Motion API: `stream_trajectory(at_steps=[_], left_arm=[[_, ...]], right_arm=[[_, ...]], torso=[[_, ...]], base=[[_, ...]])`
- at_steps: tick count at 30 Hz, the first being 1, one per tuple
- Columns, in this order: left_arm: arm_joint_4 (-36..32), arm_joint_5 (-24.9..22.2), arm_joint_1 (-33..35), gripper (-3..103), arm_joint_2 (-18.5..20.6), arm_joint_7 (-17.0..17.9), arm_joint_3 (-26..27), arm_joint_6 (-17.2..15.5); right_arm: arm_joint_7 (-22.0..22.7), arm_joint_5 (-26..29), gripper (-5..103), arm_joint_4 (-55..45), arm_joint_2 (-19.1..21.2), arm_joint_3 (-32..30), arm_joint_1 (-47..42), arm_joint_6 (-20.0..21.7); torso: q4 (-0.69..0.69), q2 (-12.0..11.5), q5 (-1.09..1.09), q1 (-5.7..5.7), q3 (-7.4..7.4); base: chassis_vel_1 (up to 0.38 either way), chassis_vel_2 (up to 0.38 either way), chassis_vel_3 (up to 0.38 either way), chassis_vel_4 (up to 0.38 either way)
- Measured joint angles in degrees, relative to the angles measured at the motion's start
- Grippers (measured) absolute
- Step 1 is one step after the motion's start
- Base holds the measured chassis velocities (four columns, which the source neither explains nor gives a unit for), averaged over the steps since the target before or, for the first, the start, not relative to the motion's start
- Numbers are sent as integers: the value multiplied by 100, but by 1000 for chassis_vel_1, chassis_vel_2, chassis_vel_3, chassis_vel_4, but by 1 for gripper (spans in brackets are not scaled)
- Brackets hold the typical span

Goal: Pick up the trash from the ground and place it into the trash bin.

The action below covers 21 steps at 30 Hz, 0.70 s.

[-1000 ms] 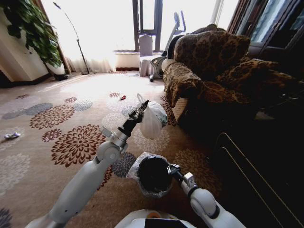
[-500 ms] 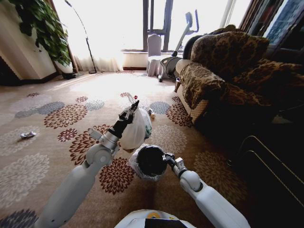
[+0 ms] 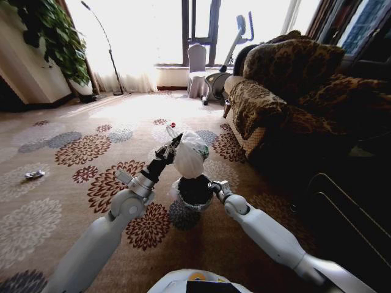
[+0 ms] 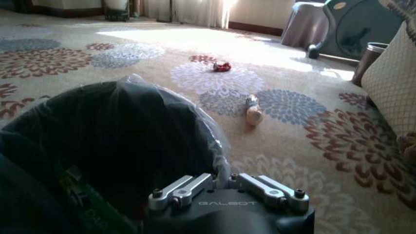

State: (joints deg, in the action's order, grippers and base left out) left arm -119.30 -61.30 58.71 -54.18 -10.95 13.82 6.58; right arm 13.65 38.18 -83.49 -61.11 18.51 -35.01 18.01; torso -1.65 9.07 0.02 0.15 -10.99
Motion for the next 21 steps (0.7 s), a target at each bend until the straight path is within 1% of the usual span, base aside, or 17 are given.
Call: stream_trajectory(at_steps=[4,6,11,21], left_arm=[[226,39,-90,0,-22,-72,-156,3],[368,81,-128,0,-45,-143,-245,3],[548,146,-204,0,-85,-266,-388,3],[851,279,-239,0,-164,-413,-628,10]], right_arm=[[-27,32,2,130,19,28,114,11],[-66,57,2,169,56,28,150,12],[-106,157,2,176,123,29,203,45],[-106,334,2,227,95,163,372,102]], torso=[[2,0,-2,0,0],[0,0,-2,0,0],[1,1,-2,0,0],[-1,1,-1,0,1]], base=[[0,0,0,0],[0,0,0,0],[0,0,0,0],[0,0,0,0]])
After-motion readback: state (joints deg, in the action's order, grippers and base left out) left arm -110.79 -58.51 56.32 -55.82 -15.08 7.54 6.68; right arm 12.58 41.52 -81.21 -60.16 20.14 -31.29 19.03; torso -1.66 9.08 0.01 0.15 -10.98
